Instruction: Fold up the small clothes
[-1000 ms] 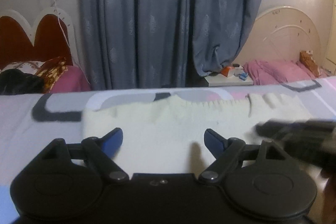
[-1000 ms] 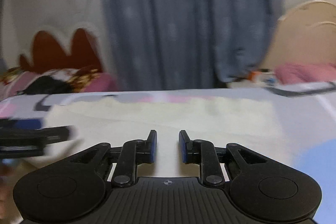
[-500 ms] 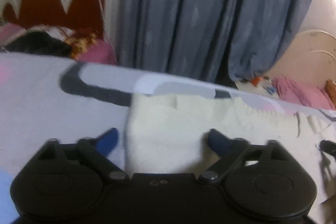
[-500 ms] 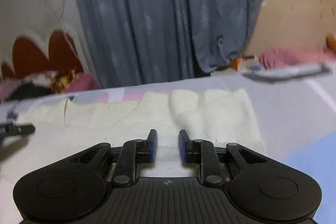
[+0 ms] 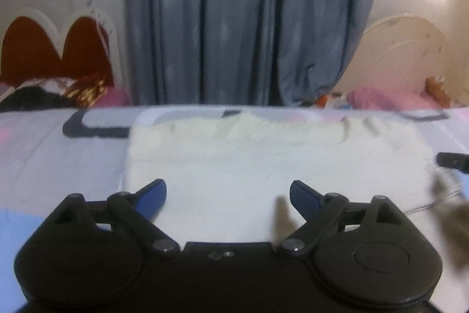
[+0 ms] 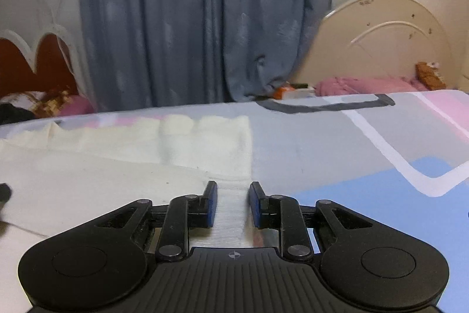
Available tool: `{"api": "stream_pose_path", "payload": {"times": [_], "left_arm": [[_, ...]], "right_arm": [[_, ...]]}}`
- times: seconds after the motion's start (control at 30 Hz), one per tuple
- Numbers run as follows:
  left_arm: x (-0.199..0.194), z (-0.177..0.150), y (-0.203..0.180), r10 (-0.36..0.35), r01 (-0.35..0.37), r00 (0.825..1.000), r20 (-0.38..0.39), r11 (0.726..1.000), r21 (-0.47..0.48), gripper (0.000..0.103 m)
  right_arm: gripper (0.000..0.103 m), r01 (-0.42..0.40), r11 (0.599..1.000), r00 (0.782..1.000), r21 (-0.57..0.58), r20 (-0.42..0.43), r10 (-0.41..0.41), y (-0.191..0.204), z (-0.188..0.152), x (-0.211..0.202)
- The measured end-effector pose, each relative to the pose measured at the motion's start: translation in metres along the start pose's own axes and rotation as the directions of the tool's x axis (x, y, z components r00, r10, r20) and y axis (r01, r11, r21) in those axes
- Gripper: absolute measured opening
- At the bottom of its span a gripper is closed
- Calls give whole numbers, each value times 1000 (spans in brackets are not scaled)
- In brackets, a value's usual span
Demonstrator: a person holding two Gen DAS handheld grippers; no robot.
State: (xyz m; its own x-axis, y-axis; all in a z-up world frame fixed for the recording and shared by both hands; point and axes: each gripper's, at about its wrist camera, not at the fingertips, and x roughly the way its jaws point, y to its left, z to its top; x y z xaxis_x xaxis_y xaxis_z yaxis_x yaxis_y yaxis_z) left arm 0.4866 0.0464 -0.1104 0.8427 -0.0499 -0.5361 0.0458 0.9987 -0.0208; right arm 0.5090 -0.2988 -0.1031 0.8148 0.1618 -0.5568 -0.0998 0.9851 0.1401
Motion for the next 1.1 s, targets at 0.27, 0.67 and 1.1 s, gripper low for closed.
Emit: {"api": "stream_pose_path", "payload": {"times": [0.27,0.67,1.1], "left_arm": [[8,-16,-26,27,-22,996,-79,998,62,97],[4,-15,24,68,-73,996,-66,994,-78,90],[-21,-25,48,136,-152,985,-110,976,-157,90]], "right_arm": [[22,-113,971,993,-211,-54,104,59,-34,-4],[22,-43,986,998,-161,-53,35,13,-37,-7],[26,-111,992,991,-58,-76,106,-14,-33,-20]]}}
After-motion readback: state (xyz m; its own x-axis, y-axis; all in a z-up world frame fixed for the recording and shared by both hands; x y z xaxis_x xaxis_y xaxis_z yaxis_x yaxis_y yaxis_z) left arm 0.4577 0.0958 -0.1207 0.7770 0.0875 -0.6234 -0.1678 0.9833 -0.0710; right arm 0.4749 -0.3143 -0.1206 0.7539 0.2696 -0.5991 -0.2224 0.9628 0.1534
